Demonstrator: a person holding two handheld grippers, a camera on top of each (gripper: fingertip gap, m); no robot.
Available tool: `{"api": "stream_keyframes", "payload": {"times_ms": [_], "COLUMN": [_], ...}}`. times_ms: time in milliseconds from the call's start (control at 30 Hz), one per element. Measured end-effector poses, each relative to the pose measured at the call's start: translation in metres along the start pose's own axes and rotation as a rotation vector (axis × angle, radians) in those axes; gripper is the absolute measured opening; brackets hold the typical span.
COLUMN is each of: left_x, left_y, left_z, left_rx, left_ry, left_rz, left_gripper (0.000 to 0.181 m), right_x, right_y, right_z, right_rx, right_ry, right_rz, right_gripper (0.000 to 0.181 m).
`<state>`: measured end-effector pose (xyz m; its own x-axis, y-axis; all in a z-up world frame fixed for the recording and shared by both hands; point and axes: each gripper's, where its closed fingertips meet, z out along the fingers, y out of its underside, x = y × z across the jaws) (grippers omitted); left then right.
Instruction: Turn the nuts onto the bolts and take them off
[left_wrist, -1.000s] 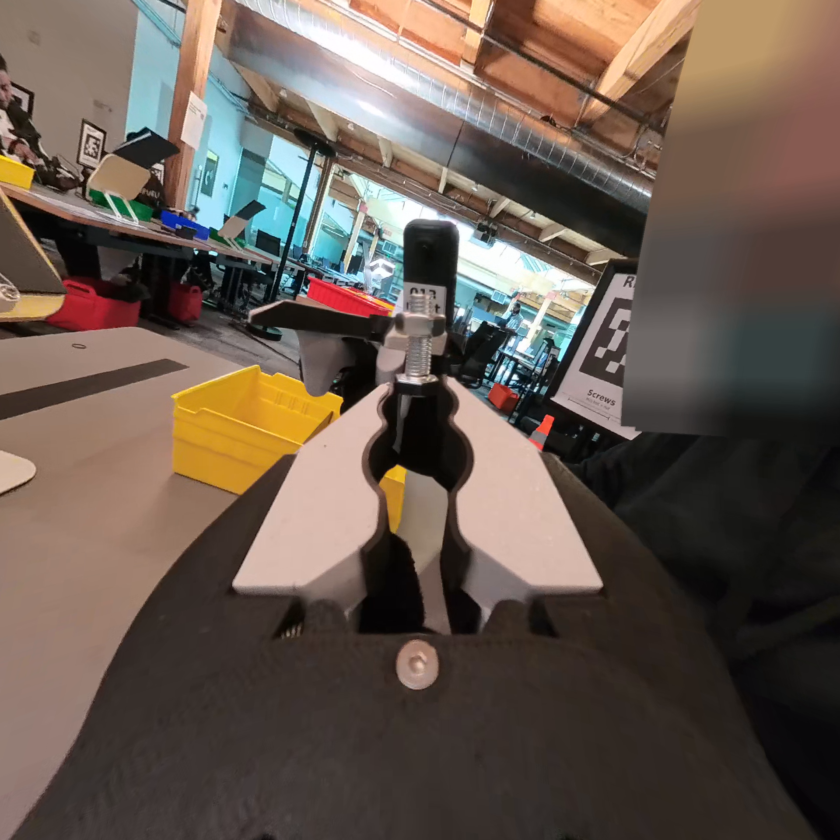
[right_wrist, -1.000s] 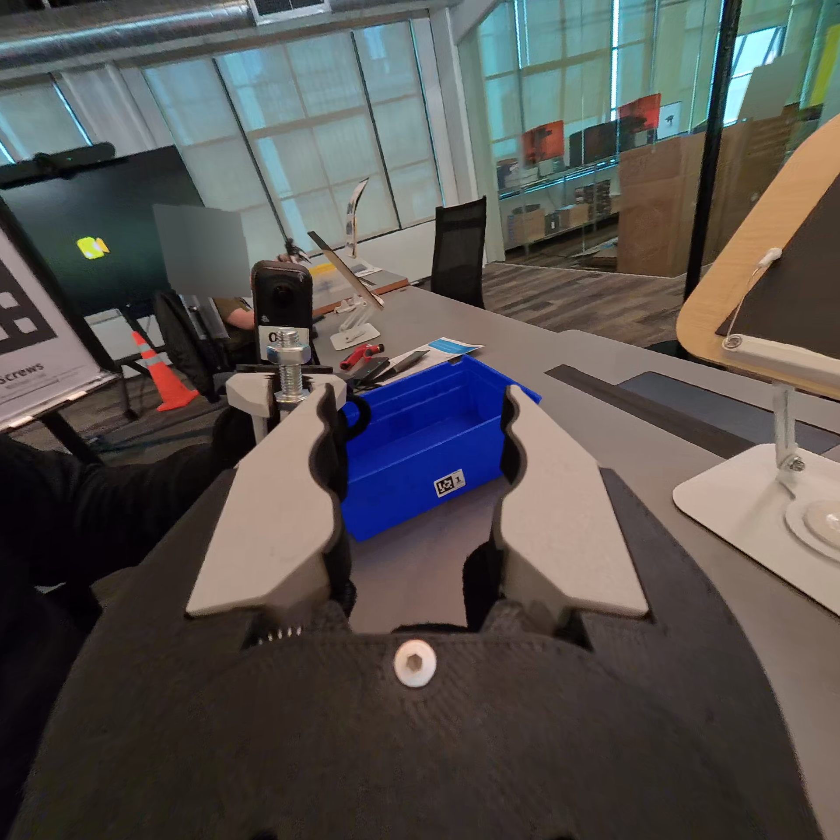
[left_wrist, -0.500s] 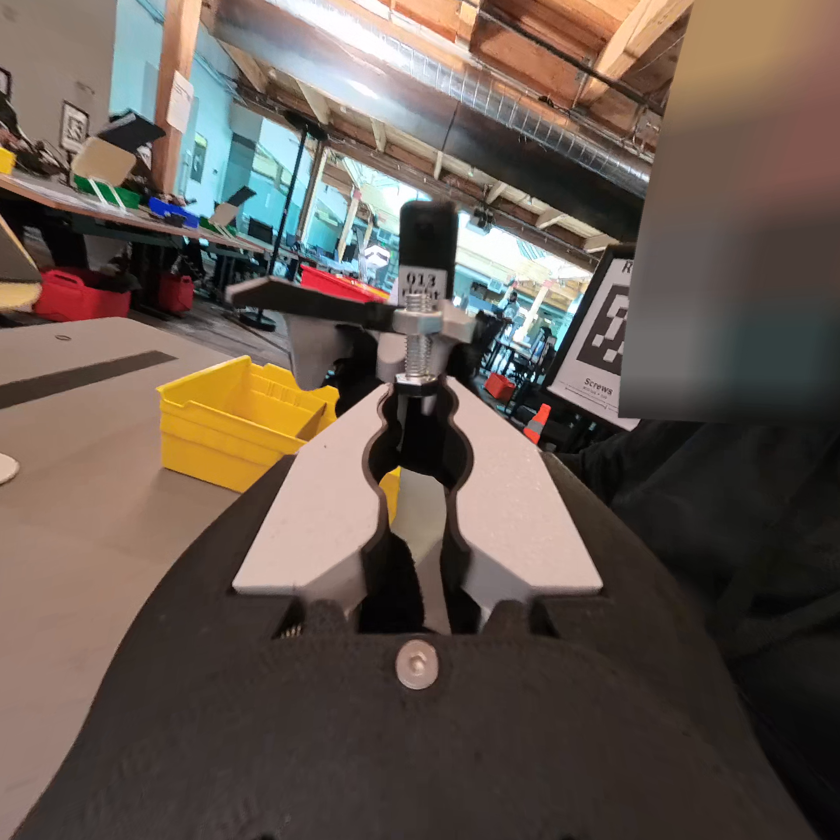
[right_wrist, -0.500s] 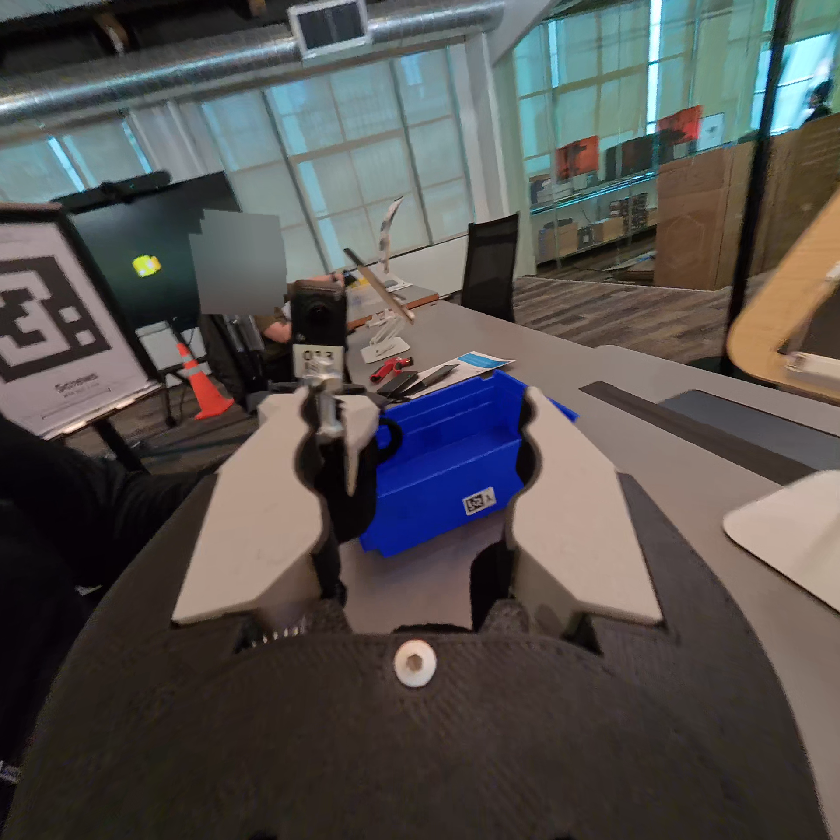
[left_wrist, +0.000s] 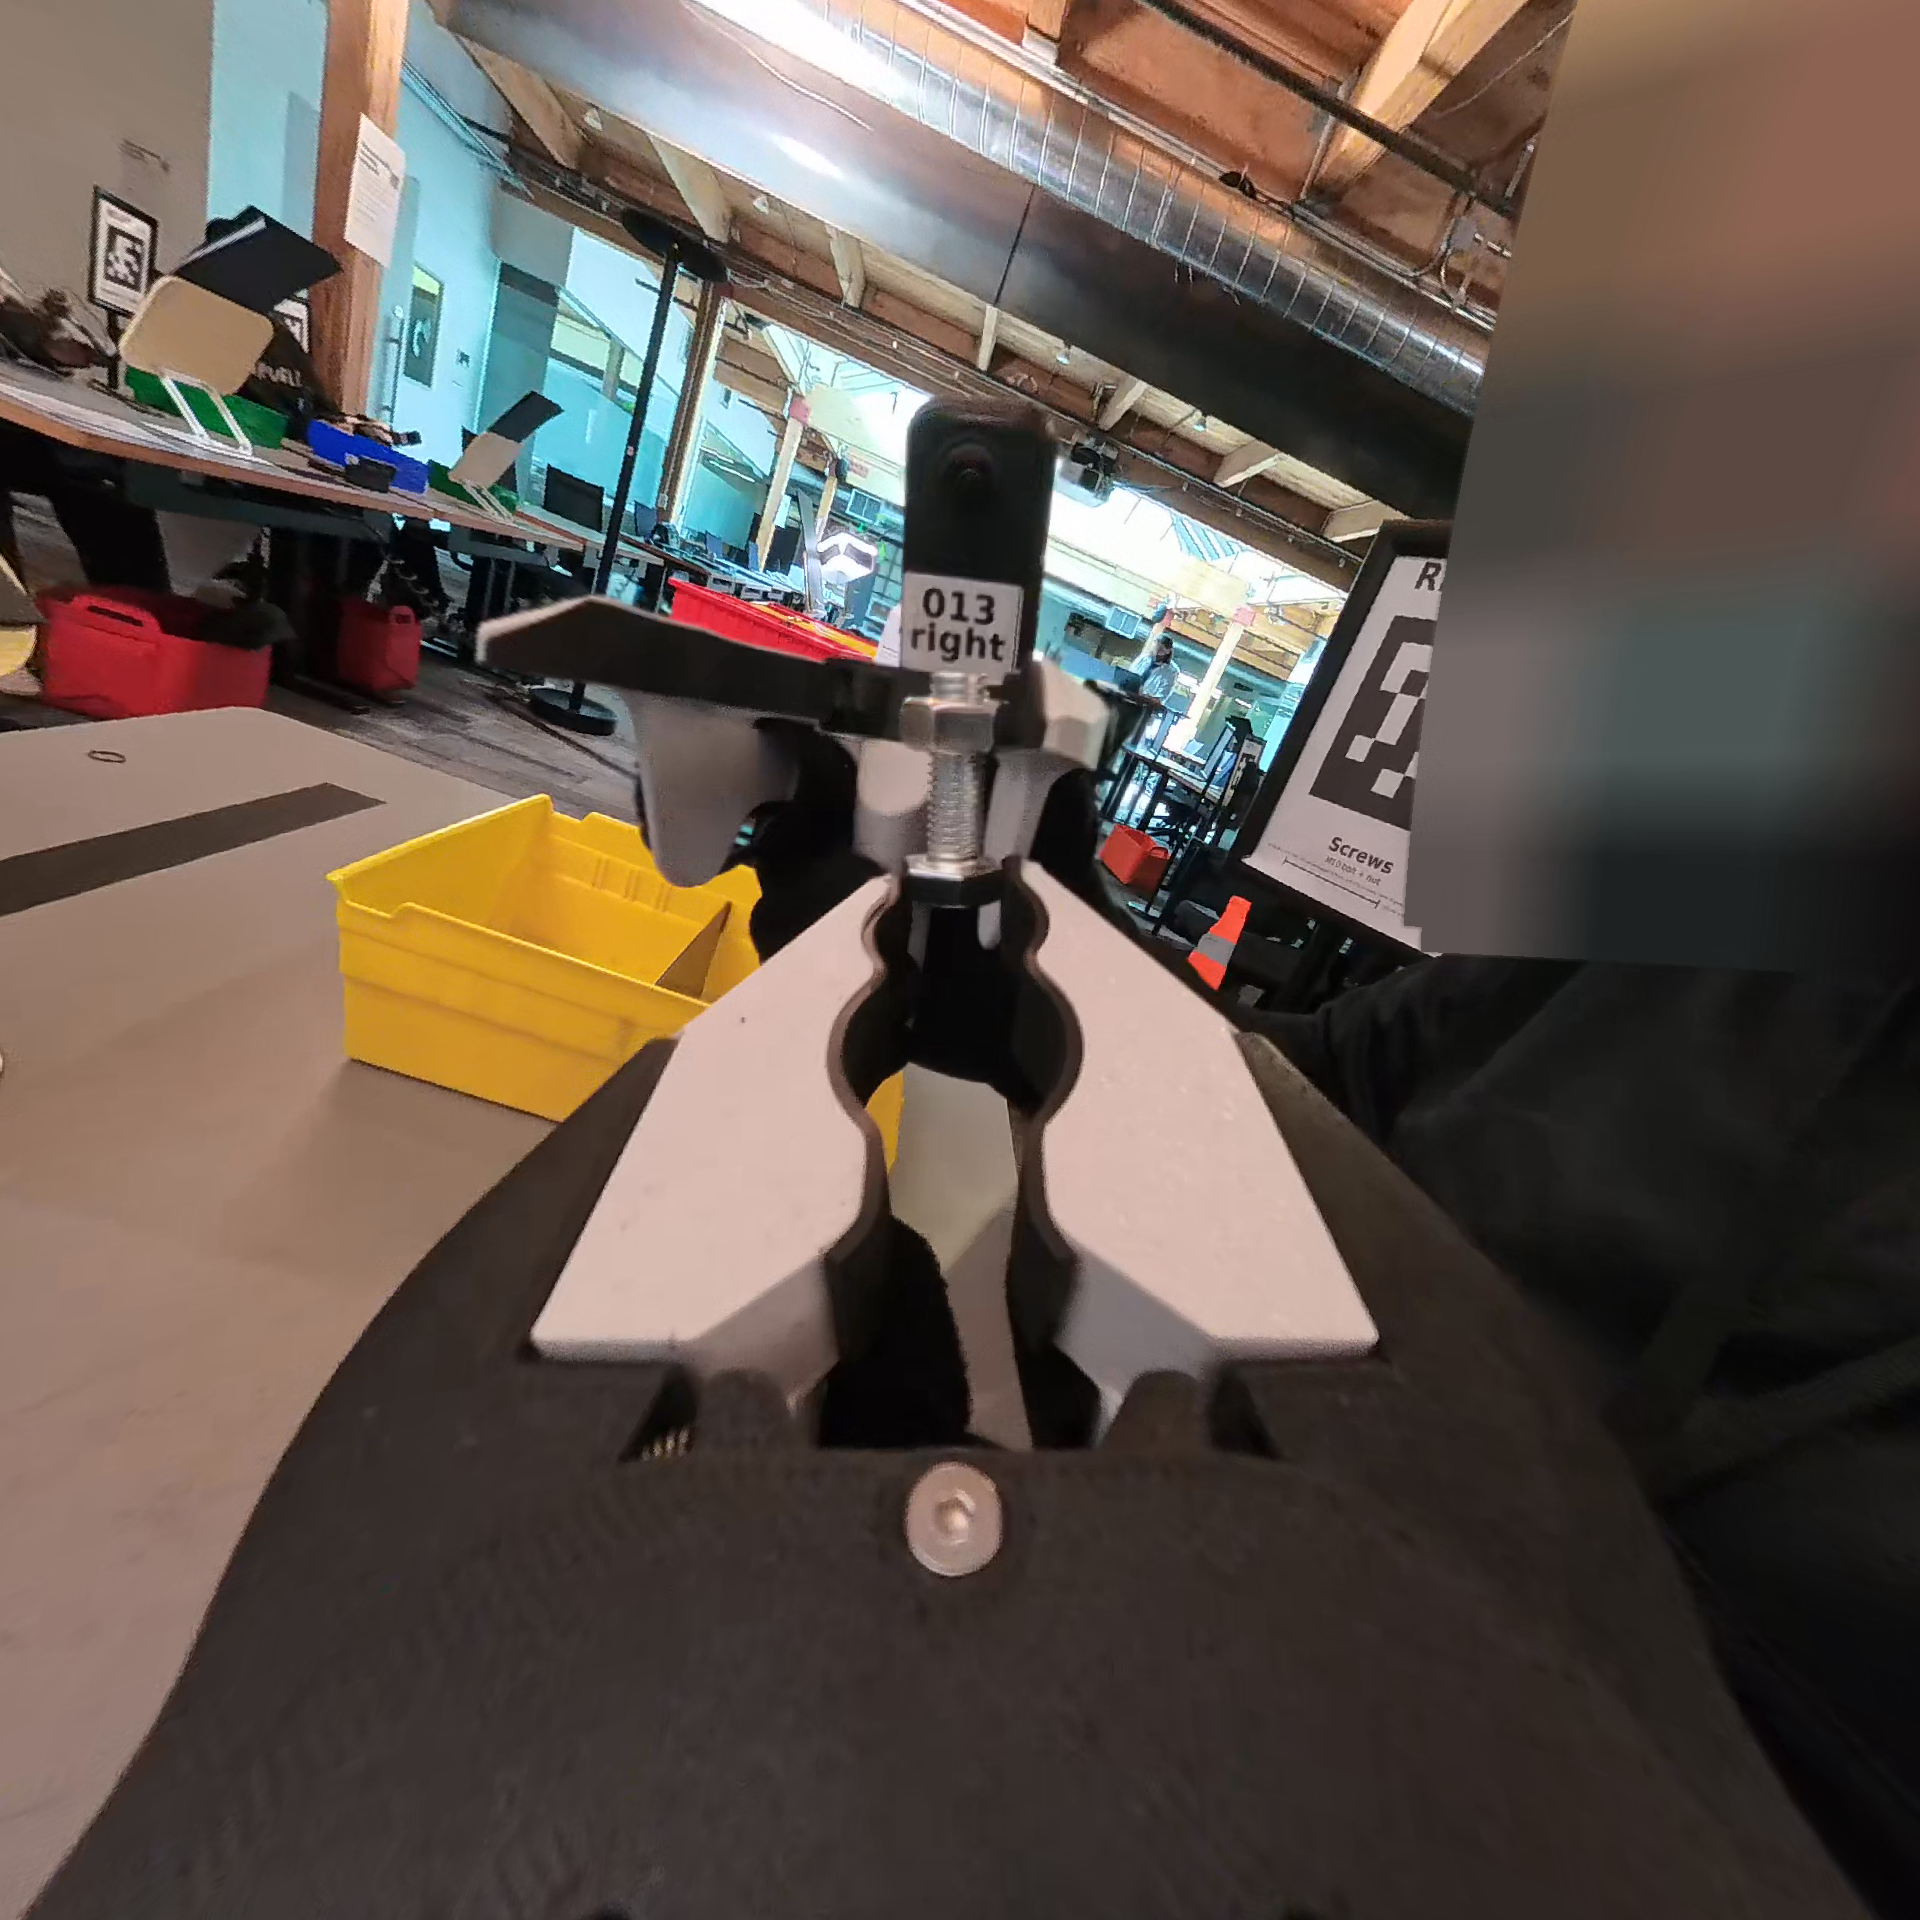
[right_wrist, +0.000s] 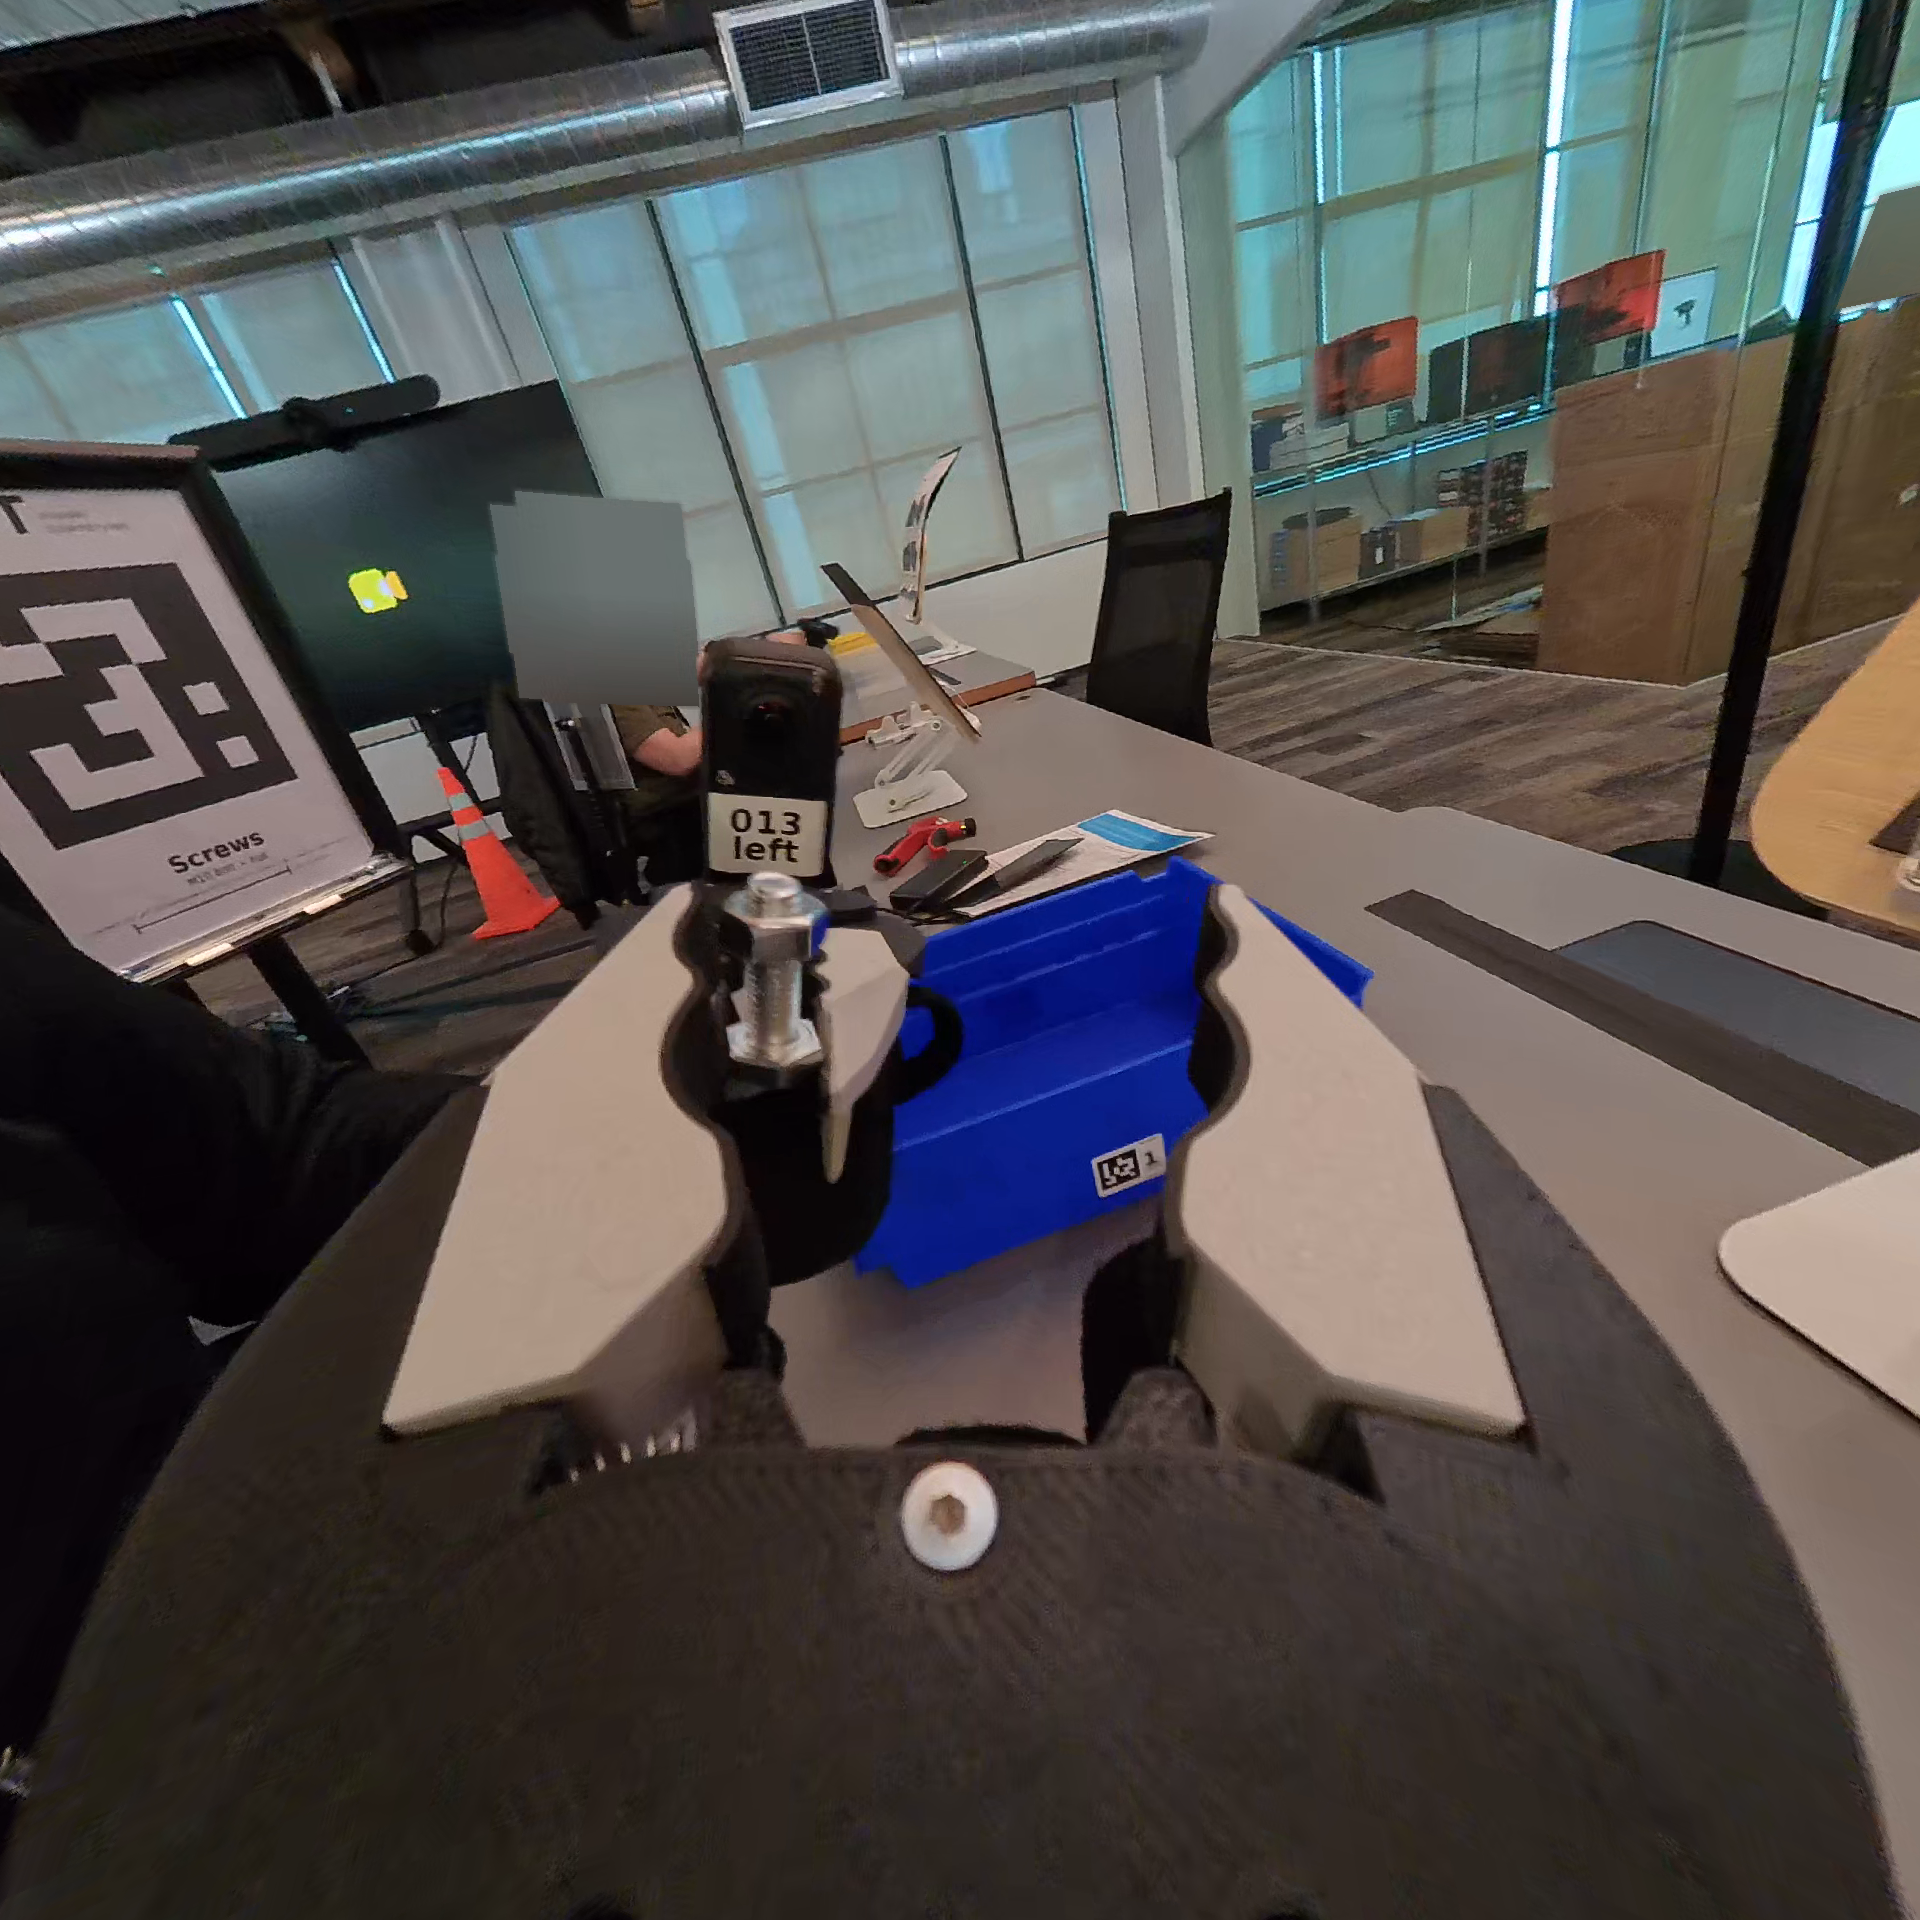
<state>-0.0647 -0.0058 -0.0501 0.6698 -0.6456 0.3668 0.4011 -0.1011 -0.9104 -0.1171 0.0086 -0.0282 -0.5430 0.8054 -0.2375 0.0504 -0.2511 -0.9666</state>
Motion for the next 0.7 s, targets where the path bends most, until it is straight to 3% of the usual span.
{"api": "stream_keyframes", "payload": {"times_ms": [67,133,233,500,633,667,700], "left_x": [-0.001,0.002,0.001,0.0,0.004,0.006,0.009], "left_y": [-0.004,-0.013,-0.017,-0.006,-0.009,-0.013,-0.017], "left_z": [-0.002,-0.007,-0.009,-0.002,-0.002,-0.003,-0.005], "left_rx": [0.009,0.047,0.041,0.014,0.018,0.032,0.046], "left_ry": [-0.015,-0.003,-0.02,-0.023,-0.032,-0.022,-0.012], "left_rz": [0.012,0.025,0.037,0.009,0.043,0.053,0.058], "left_gripper": [0.015,0.015,0.015,0.015,0.015,0.015,0.015], "right_x": [0.01,0.028,0.045,-0.003,0.007,0.015,0.026], "right_y": [-0.002,-0.007,-0.017,-0.012,-0.01,-0.011,-0.011], "right_z": [-0.008,-0.024,-0.043,-0.007,-0.009,-0.016,-0.024], "right_rx": [0.011,0.04,0.1,0.048,0.042,0.047,0.05], "right_ry": [0.027,0.088,0.118,-0.012,0.017,0.046,0.091], "right_rz": [0.013,0.036,0.097,0.02,0.049,0.053,0.047], "right_gripper": [0.099,0.083,0.084,0.09,0.096,0.079,0.077]}}
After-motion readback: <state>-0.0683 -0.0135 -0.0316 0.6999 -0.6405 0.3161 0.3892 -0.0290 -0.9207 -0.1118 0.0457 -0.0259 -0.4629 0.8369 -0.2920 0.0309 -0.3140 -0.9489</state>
